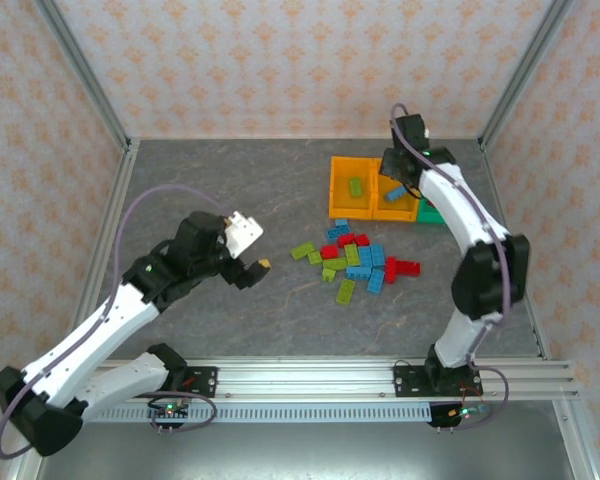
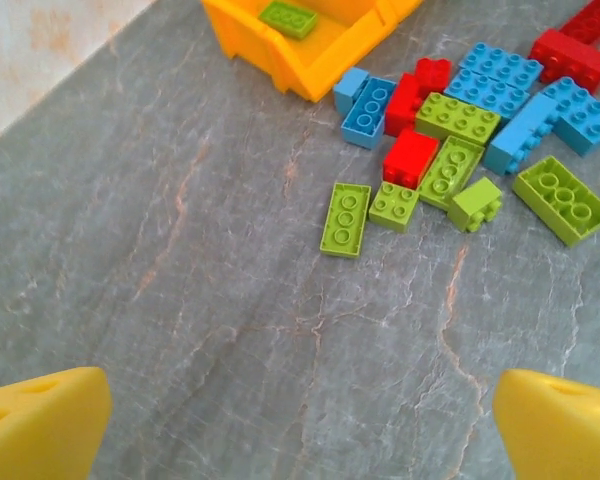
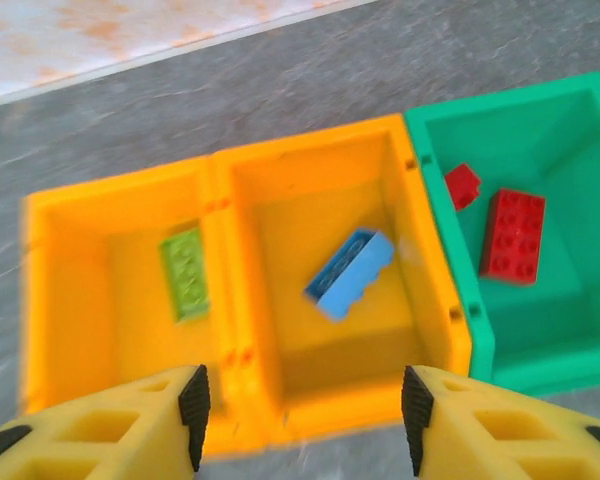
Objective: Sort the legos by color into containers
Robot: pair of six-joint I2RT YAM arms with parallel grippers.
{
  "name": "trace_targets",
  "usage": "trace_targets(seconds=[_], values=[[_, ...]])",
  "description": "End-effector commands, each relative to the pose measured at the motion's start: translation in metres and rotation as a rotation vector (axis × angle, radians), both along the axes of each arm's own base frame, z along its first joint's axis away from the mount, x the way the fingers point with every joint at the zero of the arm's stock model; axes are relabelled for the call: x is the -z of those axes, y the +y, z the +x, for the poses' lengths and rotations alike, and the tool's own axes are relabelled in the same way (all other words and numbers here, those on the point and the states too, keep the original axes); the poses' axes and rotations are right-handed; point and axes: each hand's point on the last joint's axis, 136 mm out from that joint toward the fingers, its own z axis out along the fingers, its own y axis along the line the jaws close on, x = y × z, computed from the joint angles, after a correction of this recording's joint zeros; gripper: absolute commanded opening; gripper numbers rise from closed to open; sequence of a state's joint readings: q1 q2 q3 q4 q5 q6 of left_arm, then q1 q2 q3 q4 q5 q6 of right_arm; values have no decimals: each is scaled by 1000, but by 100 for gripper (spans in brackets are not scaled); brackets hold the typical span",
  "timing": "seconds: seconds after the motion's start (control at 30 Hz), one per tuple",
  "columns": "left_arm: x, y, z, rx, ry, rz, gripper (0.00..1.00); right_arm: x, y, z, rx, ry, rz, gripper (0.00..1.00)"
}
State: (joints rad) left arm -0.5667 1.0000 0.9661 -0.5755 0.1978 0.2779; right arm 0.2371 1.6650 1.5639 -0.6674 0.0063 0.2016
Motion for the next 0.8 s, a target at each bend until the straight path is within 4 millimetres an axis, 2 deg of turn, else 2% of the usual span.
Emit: trace_targets(seconds=[0.0,0.07,0.17,0.23,0.3,0.4,0.47,0.53,0.57,0.7,0.77], values=[[-15,-5,23,-240,156,-159,93,-8,31,-65,-116,63,171,59],[1,-17,35,-279,241,-171,89,-7,42,-102,-158,66,226,63],[35,-28,50,-272,310,-80,87,2,43,-144,-173,84,261,67],[60,-32,61,-251,348,12,84,2,38,-167,-164,74,277,68],[84,-39,70,-223,401,84,82,4,30,-181,-148,69,274,70],[116,-55,80,-171,488,162,78,3,18,-192,-121,52,248,71],[136,-60,86,-148,525,228,76,-1,16,-196,-116,46,242,72],[147,-64,89,-122,542,264,76,-4,15,-198,-113,44,244,72],[160,-66,89,-110,568,284,76,-5,14,-198,-112,41,245,72],[180,-81,85,-32,650,300,74,-5,12,-199,-103,38,243,72],[189,-82,84,-26,669,317,72,-5,13,-199,-102,39,247,72]])
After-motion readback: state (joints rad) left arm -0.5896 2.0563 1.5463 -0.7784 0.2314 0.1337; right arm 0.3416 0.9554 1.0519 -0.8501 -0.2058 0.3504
